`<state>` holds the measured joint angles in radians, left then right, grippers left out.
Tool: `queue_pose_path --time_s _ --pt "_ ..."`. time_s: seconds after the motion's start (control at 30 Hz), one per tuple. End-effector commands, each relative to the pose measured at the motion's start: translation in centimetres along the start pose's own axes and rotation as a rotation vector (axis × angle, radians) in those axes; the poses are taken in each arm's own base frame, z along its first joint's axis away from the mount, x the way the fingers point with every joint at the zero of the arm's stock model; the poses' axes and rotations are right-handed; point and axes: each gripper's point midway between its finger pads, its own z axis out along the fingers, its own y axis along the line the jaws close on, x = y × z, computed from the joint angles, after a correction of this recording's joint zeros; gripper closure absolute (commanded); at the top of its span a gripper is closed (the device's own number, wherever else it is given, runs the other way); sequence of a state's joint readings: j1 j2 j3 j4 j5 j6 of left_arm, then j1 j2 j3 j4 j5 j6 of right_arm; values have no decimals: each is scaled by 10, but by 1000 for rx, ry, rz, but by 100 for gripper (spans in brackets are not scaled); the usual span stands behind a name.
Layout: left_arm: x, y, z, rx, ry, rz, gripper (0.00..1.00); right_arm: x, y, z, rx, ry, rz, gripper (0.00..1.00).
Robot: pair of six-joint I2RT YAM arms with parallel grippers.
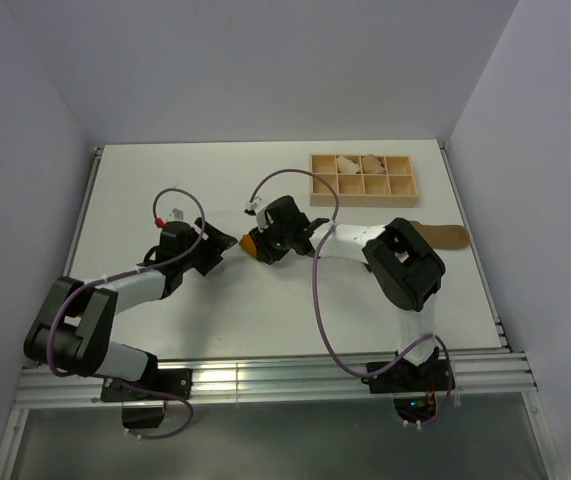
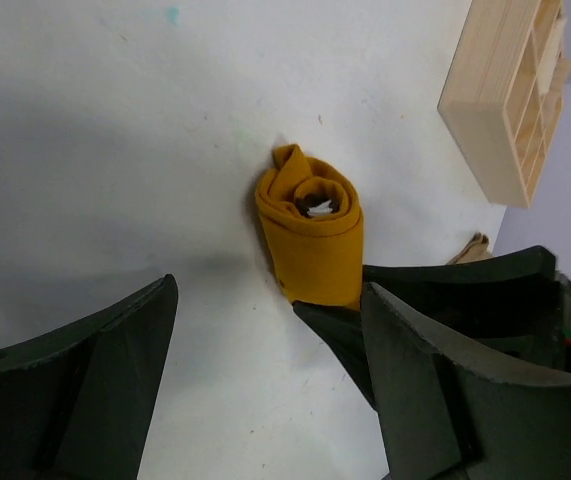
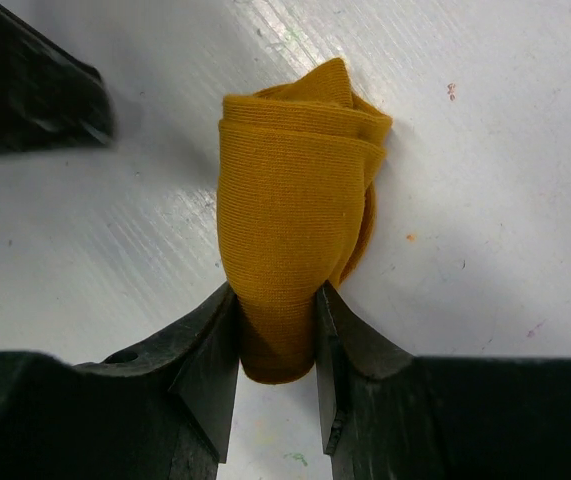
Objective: Roll the socks
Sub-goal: Roll the sock at the center of the board.
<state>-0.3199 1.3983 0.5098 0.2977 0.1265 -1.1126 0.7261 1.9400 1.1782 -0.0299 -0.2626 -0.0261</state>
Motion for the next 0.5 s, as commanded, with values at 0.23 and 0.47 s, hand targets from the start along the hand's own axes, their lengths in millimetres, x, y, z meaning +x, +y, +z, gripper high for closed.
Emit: queue_pose_path --time_s 0.23,0.47 --pt "21 -32 38 163 40 -44 19 50 2 0 7 182 42 100" --pt "27 -21 55 154 39 -46 19 52 3 2 -1 188 43 100"
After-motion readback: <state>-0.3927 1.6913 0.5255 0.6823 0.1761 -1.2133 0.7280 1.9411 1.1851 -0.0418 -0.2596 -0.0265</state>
